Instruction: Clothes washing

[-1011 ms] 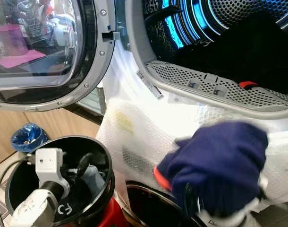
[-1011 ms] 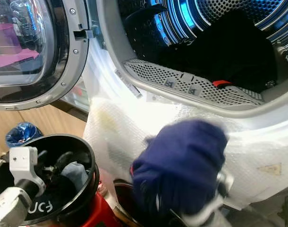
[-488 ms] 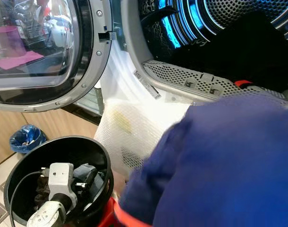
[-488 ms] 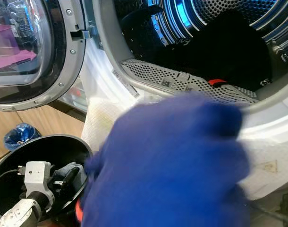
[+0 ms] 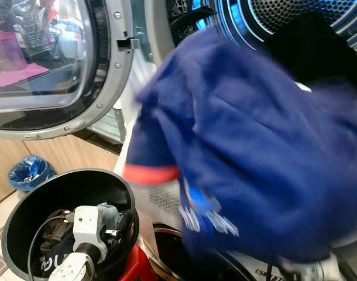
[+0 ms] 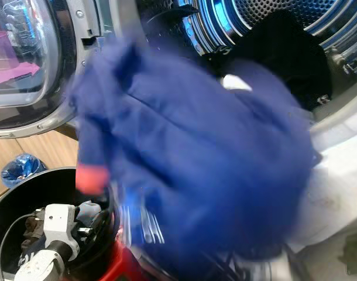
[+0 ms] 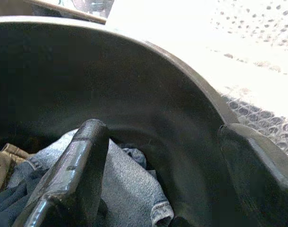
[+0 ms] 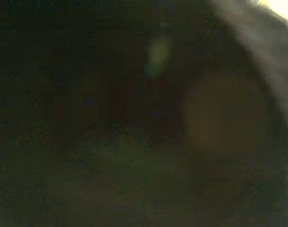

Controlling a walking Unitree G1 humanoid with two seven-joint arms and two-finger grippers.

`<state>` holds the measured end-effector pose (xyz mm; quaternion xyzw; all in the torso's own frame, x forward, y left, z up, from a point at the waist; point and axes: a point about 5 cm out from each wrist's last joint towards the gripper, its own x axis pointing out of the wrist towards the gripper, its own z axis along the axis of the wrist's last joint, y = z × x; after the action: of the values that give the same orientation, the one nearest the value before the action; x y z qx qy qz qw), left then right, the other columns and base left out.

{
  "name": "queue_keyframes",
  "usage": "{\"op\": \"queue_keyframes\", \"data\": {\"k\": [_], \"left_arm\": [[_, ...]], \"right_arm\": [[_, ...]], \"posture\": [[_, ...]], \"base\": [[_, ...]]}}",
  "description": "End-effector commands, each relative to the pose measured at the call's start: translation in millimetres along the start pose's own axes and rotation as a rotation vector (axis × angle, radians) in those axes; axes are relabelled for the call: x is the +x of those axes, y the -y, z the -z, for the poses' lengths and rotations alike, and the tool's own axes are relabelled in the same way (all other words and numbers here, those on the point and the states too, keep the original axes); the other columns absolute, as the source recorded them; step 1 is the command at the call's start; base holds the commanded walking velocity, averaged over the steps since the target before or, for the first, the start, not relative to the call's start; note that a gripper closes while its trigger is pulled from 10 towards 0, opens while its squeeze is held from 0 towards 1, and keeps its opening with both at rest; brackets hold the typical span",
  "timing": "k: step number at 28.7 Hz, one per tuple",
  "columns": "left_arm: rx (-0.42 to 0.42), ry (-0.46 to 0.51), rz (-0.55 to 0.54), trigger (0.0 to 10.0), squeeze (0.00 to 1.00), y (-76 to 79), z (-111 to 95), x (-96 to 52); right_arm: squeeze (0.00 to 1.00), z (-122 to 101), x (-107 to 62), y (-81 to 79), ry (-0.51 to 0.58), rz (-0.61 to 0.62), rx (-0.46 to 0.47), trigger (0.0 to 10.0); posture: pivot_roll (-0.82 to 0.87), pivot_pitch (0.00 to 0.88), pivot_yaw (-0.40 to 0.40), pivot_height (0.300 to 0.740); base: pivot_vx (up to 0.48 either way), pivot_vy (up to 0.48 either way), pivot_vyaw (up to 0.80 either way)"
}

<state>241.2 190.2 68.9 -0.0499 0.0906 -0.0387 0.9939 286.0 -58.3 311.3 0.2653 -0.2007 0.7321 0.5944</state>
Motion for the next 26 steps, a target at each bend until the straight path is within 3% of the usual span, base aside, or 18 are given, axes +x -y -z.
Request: {"op": "queue_keyframes", "data": {"k": [1, 3, 6, 8, 9, 10, 13, 14, 16, 18, 22, 25, 26], "left_arm": [[0.005, -0.007, -0.002, 10.0, 0.00, 0.9, 4, -0.9], [-0.005, -0.004, 0.001, 10.0, 0.00, 4.5, 6, -0.1], [-0.018, -0.002, 0.006, 10.0, 0.00, 8.3, 8, 0.9], [-0.035, 0.002, -0.001, 10.0, 0.00, 9.7, 9, 1.2], [-0.039, 0.001, -0.001, 10.0, 0.00, 11.1, 9, 1.6], [-0.040, 0.001, -0.002, 10.0, 0.00, 11.9, 10, 1.9], [-0.050, -0.001, -0.010, 10.0, 0.00, 13.3, 11, 1.6], [-0.054, -0.001, -0.014, 10.0, 0.00, 13.7, 11, 1.0], [-0.062, -0.002, -0.022, 10.0, 0.00, 14.1, 12, 0.1], [-0.069, -0.002, -0.030, 10.0, 0.00, 14.4, 13, -0.7], [-0.072, 0.002, -0.043, 10.0, 0.00, 13.8, 13, -1.0], [-0.073, 0.003, -0.047, 10.0, 0.00, 13.4, 12, -0.3], [-0.069, 0.001, -0.046, 10.0, 0.00, 13.7, 12, 0.0]], "right_arm": [[0.00, -17, 3.3, 19.7, 0.003, 0.063, -0.075, 0.0], [0.00, -44, 14.1, 45.8, 0.003, 0.148, -0.175, 0.0], [0.00, -77, 28.0, 66.7, -0.036, 0.226, -0.297, 0.0], [0.00, -99, 33.4, 81.5, -0.061, 0.378, -0.365, 0.0], [0.00, -113, 31.7, 90.6, -0.055, 0.563, -0.418, 0.0], [0.00, -121, 29.8, 93.6, -0.030, 0.644, -0.428, 0.0], [0.00, -160, 1.8, 99.1, 0.178, 1.134, -0.414, 0.0], [0.00, -176, -19.3, 96.6, 0.249, 1.368, -0.442, 0.0], [0.00, -203, -57.7, 82.2, 0.426, 1.668, -0.502, 0.0], [0.00, -218, -82.4, 68.3, 0.558, 1.855, -0.547, 0.0], [0.00, -226, -95.0, 58.6, 0.587, 1.974, -0.674, 0.0], [0.00, -209, -92.1, 69.9, 0.435, 1.962, -0.736, 0.0], [0.00, -199, -90.3, 76.9, 0.371, 1.942, -0.727, 0.9]], "posture": [[0.02, 0.044, -0.009, 0.740], [0.02, 0.042, -0.012, 0.740], [0.03, 0.032, -0.023, 0.740], [0.03, 0.025, -0.027, 0.740], [0.03, 0.024, -0.029, 0.740], [0.03, 0.023, -0.028, 0.740], [0.04, 0.019, -0.031, 0.740], [0.04, 0.019, -0.032, 0.740], [0.05, 0.018, -0.035, 0.740], [0.05, 0.017, -0.038, 0.740], [0.04, 0.023, -0.037, 0.740], [0.04, 0.027, -0.028, 0.740], [0.03, 0.027, -0.026, 0.740]], "base": [[0.000, 0.000, 0.00], [0.000, 0.000, 0.00], [0.000, 0.000, 0.00], [0.000, 0.000, 0.00], [0.000, 0.000, 0.00], [0.000, 0.000, 0.00], [0.000, 0.000, 0.00], [0.000, 0.000, 0.00], [0.000, 0.000, 0.00], [0.000, 0.000, 0.00], [0.000, 0.000, 0.00], [0.000, 0.000, 0.00], [0.000, 0.000, 0.00]]}}
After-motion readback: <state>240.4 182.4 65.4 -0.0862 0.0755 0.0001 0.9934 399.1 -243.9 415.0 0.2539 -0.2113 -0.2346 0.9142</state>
